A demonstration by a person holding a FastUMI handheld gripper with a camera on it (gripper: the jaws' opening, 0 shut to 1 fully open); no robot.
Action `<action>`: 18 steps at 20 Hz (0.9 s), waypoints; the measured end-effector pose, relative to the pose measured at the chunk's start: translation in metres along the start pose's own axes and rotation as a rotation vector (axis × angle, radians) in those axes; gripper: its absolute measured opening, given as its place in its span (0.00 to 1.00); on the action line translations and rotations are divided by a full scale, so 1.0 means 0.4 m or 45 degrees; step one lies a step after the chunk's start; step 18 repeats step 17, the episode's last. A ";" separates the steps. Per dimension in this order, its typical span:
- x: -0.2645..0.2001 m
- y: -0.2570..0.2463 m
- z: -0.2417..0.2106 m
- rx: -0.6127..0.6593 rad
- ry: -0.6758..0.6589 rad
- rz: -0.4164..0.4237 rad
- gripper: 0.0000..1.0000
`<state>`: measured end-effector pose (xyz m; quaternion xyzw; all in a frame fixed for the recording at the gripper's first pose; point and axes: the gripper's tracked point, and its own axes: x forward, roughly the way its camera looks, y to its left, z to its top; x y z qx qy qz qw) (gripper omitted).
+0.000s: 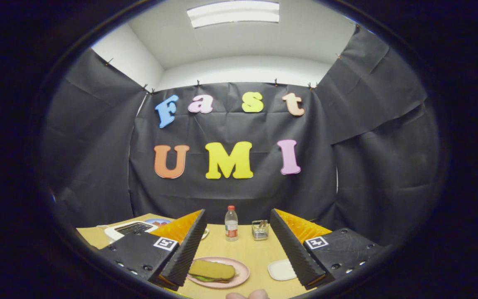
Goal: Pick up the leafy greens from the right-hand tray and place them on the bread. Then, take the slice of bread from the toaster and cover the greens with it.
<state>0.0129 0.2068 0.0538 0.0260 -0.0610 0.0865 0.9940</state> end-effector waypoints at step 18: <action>-0.021 0.027 -0.016 -0.054 0.040 -0.010 0.95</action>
